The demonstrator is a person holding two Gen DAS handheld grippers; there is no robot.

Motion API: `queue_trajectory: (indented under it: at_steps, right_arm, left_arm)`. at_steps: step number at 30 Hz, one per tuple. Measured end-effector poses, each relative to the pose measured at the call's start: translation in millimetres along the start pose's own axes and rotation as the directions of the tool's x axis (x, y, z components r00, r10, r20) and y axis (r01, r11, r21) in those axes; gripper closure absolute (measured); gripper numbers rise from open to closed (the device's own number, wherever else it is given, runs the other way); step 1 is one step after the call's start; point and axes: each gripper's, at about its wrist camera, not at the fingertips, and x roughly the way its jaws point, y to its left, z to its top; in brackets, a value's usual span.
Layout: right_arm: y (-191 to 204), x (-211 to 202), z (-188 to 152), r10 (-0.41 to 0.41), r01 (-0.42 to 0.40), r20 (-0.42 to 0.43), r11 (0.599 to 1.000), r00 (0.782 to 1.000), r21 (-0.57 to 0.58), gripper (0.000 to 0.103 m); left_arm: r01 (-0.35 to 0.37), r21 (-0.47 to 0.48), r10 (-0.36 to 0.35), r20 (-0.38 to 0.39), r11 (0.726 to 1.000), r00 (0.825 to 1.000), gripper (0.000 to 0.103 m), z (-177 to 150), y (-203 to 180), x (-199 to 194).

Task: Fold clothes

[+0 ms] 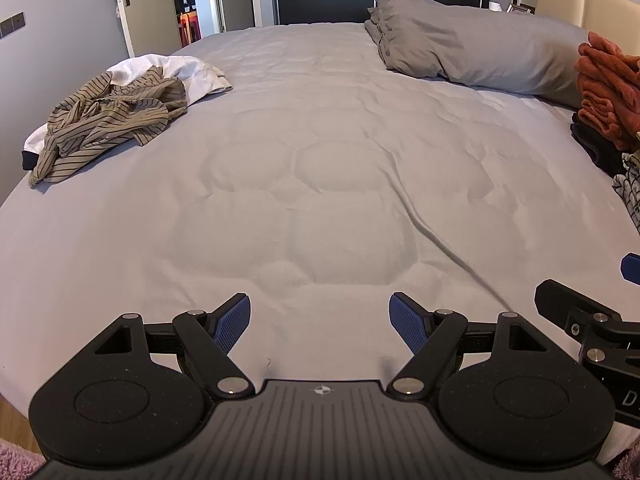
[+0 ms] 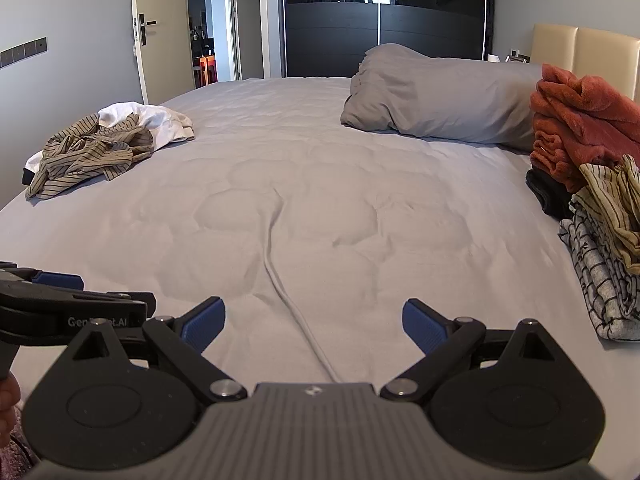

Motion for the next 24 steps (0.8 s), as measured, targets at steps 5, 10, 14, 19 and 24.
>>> queue_trajectory:
  at_steps: [5, 10, 14, 19, 24]
  right_arm:
    - [0.6, -0.5, -0.1, -0.001, 0.001, 0.003, 1.000, 1.000, -0.001, 0.006]
    - [1.2, -0.9, -0.3, -0.002, 0.002, 0.006, 1.000, 1.000, -0.001, 0.006]
    - [1.7, -1.3, -0.4, -0.002, 0.002, 0.009, 1.000, 1.000, -0.002, 0.006]
    - [3.0, -2.1, -0.4, -0.003, 0.004, 0.012, 1.000, 1.000, -0.004, 0.006]
    - [2.4, -1.1, 0.5, -0.004, 0.004, 0.011, 1.000, 1.000, -0.003, 0.006]
  left_arm:
    - [0.002, -0.005, -0.002, 0.000, 1.000, 1.000, 0.027, 1.0, 3.0, 0.5]
    - [0.004, -0.010, -0.004, 0.001, 1.000, 1.000, 0.027, 2.0, 6.0, 0.9]
    - [0.005, -0.012, -0.005, 0.001, 1.000, 1.000, 0.027, 2.3, 8.1, 1.6]
    - [0.007, -0.013, -0.007, 0.000, 1.000, 1.000, 0.027, 1.9, 7.5, 1.2]
    - [0.009, -0.013, -0.009, -0.001, 1.000, 1.000, 0.027, 1.2, 9.3, 1.9]
